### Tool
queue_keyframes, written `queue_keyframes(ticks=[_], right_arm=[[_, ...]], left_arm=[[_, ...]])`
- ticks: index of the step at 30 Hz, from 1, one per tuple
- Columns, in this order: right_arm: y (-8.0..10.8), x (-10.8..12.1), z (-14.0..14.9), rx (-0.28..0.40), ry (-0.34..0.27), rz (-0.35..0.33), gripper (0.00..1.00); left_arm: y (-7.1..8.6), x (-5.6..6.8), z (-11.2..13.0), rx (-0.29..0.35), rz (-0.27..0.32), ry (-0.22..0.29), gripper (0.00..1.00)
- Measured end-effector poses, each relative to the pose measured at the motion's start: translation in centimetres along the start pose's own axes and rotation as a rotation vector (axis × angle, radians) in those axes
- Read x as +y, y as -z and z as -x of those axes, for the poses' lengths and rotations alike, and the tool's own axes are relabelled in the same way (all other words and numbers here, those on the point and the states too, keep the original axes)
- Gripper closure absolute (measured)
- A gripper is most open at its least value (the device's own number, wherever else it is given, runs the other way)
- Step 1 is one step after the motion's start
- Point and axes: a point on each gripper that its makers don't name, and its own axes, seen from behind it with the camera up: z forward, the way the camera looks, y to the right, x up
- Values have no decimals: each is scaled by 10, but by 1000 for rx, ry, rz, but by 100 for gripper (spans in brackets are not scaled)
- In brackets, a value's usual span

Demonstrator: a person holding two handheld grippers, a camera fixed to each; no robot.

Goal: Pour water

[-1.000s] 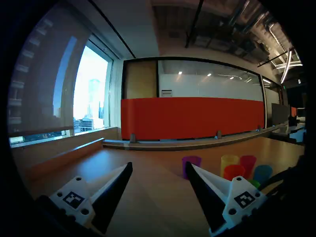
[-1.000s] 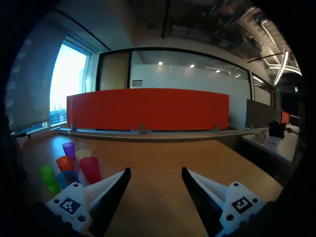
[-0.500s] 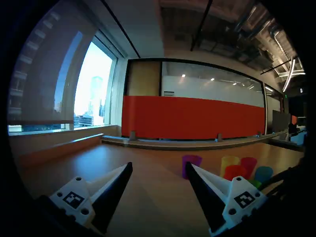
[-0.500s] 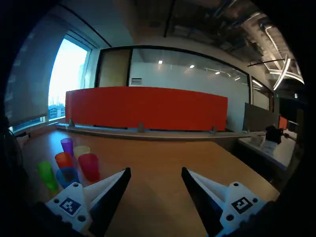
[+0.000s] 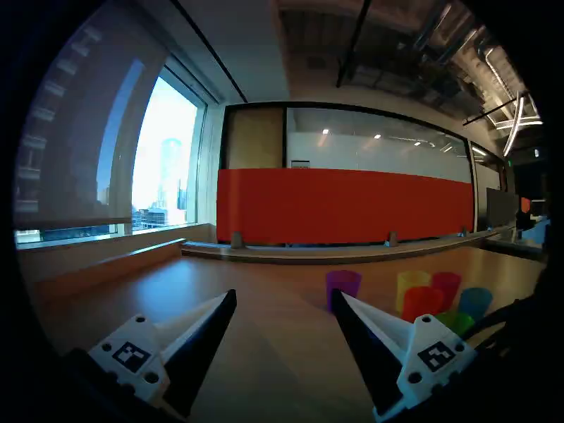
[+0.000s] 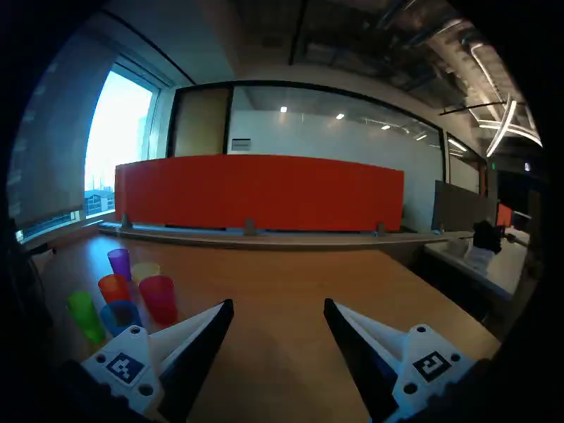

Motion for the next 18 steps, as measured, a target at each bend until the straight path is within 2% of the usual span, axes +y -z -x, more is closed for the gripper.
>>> queue_keyframes(ticks=[6, 18], right_arm=[[0, 0, -1, 2, 2, -3, 1], [2, -2, -2, 3, 2, -7, 0]], left_arm=[[-2, 6, 5, -12, 12, -15, 0], [-1, 9, 5, -11, 23, -17, 1]])
